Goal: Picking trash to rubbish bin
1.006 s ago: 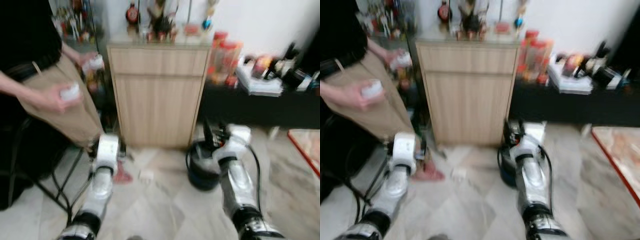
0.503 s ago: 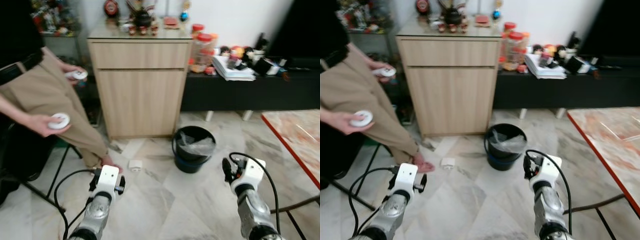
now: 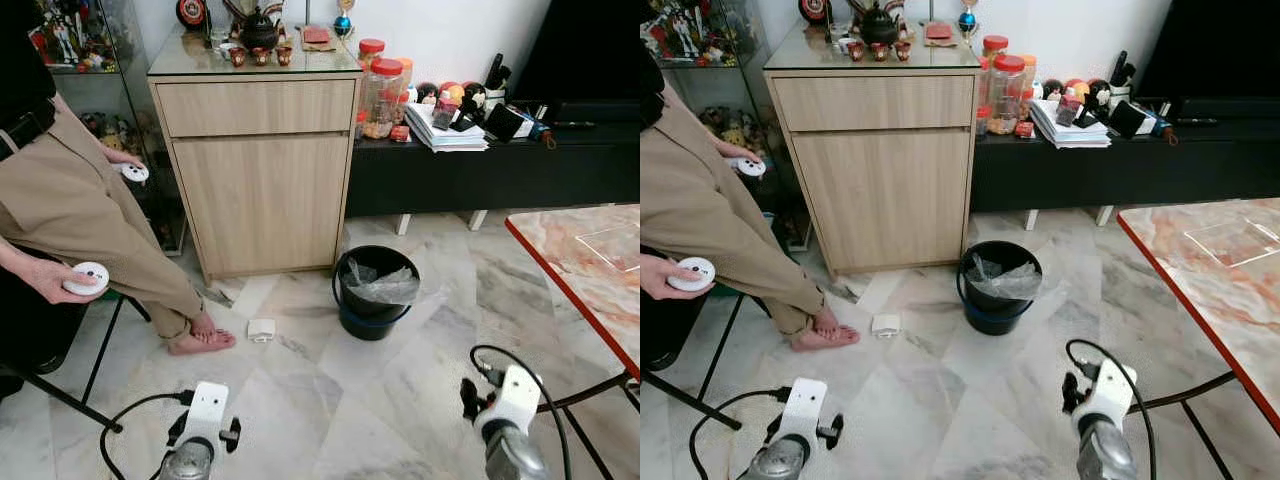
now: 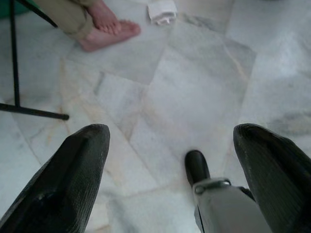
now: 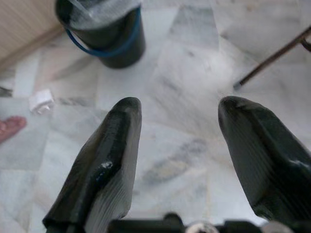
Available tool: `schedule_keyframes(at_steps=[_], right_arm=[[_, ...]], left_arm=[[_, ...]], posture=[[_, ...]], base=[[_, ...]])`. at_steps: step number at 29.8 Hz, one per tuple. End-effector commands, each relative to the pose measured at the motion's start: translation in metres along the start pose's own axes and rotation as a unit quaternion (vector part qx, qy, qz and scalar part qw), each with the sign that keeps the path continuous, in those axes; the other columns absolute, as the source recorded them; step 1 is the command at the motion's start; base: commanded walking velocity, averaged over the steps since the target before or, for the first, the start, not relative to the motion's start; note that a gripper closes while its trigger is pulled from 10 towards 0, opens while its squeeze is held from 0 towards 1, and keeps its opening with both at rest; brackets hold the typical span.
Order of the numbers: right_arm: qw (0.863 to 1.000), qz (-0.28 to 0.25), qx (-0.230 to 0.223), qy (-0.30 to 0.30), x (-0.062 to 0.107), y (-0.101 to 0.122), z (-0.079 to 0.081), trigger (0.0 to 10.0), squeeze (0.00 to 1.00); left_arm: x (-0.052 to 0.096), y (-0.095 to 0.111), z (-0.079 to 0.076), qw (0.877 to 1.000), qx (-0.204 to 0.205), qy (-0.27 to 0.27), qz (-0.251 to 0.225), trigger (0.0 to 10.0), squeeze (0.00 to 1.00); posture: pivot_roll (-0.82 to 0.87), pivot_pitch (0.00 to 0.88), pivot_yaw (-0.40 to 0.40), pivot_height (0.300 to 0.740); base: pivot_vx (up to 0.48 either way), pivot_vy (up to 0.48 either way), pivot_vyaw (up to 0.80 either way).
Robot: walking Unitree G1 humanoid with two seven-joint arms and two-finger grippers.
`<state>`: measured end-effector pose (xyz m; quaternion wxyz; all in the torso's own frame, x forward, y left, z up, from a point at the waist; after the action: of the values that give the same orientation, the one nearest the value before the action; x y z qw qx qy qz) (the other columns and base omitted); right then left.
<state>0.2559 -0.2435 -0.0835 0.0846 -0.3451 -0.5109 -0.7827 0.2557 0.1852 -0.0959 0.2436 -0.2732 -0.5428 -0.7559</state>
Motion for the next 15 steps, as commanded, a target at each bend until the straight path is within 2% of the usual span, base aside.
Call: schedule_keyframes(at_steps=[1,5,8,13,15], right_arm=[[1.0,0.016,0.0,-0.014,0.002,-0.008,-0.005,10.0,0.0],[0.998,0.058,0.024,-0.029,0.007,-0.03,-0.011,10.0,0.0],[0.996,0.075,0.021,-0.04,0.011,-0.041,-0.015,10.0,0.0],[0.995,0.084,0.019,-0.047,0.013,-0.046,-0.018,10.0,0.0],[0.995,0.084,0.019,-0.046,0.013,-0.046,-0.018,10.0,0.0]], left_arm=[[0.0,-0.005,-0.004,1.0,-0.008,-0.01,0.016,10.0,0.0],[-0.001,-0.003,-0.003,1.0,-0.007,-0.006,0.021,10.0,0.0],[-0.002,0.0,-0.002,1.0,0.001,-0.001,0.02,10.0,0.0],[-0.002,0.0,-0.004,1.0,0.0,-0.002,0.023,10.0,0.0],[-0.001,-0.005,-0.006,1.0,0.0,-0.002,0.03,10.0,0.0]], posture=[[0.12,0.0,-0.07,0.74],[0.13,0.0,-0.083,0.74],[0.14,0.0,-0.091,0.74],[0.14,0.0,-0.096,0.74],[0.14,0.0,-0.096,0.74]], base=[[0.0,0.0,0.0],[0.0,0.0,0.0],[0.0,0.0,0.0],[0.0,0.0,0.0],[0.0,0.0,-0.66]])
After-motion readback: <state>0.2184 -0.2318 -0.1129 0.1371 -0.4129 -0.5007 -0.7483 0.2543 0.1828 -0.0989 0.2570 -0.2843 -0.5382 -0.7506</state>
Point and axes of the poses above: a point about 5 cm out from each wrist's last joint towards the gripper, its own x axis pointing back from the gripper into the wrist, its own y axis along the axis of the wrist's last joint, z = x × y, the point moved 5 cm from there along -x, pointing out of the wrist towards the gripper, and after that the axes turned 6 degrees about -x, right-handed, at the moved point
